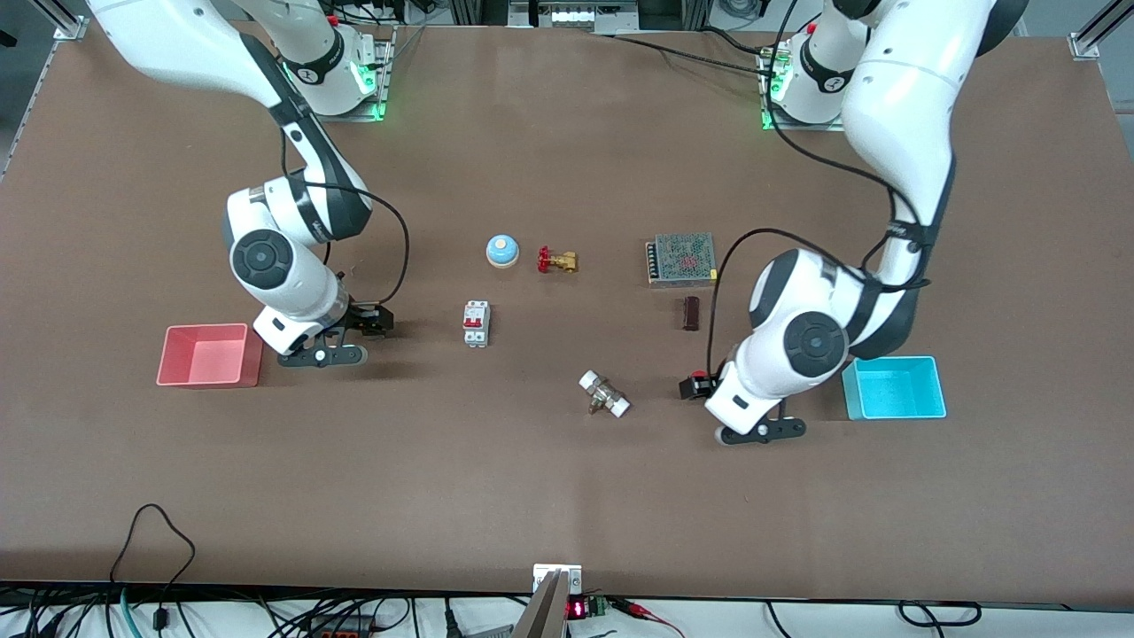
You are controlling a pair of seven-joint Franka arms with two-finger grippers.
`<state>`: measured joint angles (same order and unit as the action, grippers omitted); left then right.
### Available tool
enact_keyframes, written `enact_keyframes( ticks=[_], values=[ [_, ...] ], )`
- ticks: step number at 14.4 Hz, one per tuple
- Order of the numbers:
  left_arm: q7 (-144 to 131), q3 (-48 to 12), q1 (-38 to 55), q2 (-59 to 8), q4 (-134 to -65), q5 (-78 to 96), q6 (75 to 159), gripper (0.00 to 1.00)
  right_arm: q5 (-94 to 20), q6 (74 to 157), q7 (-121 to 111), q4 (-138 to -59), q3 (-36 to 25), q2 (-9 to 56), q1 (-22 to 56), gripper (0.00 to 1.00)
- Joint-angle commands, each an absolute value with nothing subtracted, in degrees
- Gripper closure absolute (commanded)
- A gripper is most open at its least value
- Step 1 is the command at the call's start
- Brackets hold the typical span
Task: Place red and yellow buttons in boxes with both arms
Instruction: 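Reach the right gripper to the yellow button while the left gripper reaches the red button, then grasp the yellow button with the right gripper while the left gripper grasps the red button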
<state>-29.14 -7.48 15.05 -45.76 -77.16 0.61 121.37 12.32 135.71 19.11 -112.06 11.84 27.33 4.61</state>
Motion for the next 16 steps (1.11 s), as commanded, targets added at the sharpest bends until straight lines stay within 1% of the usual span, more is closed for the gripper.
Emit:
enact_keyframes(
  ticks=[1, 3, 5, 7, 9, 10, 11, 12, 13, 16],
  values=[
    [-32.2, -6.8, 16.4, -48.4, -76.3, -0.1, 123.8, 0.00, 14.0, 139.7, 19.4, -114.3, 12.5, 28.5, 4.0, 0.00],
    [-33.8, -6.6, 17.2, -49.4, -76.3, -1.3, 123.9, 0.00, 14.0, 139.8, 19.3, -114.6, 12.5, 28.7, 4.0, 0.00],
    [-34.3, -6.6, 17.8, -50.0, -76.3, -6.0, 123.9, 0.09, 14.0, 139.7, 19.3, -114.6, 12.5, 29.0, 4.0, 0.00],
    [-35.7, -6.7, 18.7, -50.7, -76.3, -6.9, 123.9, 0.11, 14.0, 139.7, 19.2, -114.9, 12.5, 29.3, 4.0, 0.00],
    [-36.6, -6.7, 19.4, -50.8, -76.3, -6.9, 123.9, 0.19, 14.0, 139.5, 19.1, -115.0, 12.5, 29.3, 3.9, 0.00],
    [-36.6, -6.7, 19.3, -51.1, -76.3, -6.9, 123.9, 0.39, 14.0, 139.4, 18.9, -115.0, 12.5, 29.3, 3.8, 0.00],
    [-36.1, -6.7, 18.9, -51.1, -76.3, -6.9, 123.8, 0.52, 14.0, 139.4, 18.8, -115.0, 12.5, 29.3, 3.8, 0.02],
    [-35.8, -6.7, 18.5, -51.0, -76.3, -7.0, 123.7, 0.66, 14.0, 139.3, 18.7, -115.0, 12.5, 29.3, 3.8, 0.08],
    [-35.8, -6.6, 18.4, -50.8, -76.3, -7.0, 123.6, 0.77, 14.0, 139.3, 18.7, -115.0, 12.5, 29.3, 3.8, 0.16],
    [-35.9, -6.6, 18.2, -50.4, -76.2, -6.9, 123.4, 0.92, 14.0, 139.2, 18.3, -115.0, 12.5, 29.4, 3.7, 0.49]
  ],
)
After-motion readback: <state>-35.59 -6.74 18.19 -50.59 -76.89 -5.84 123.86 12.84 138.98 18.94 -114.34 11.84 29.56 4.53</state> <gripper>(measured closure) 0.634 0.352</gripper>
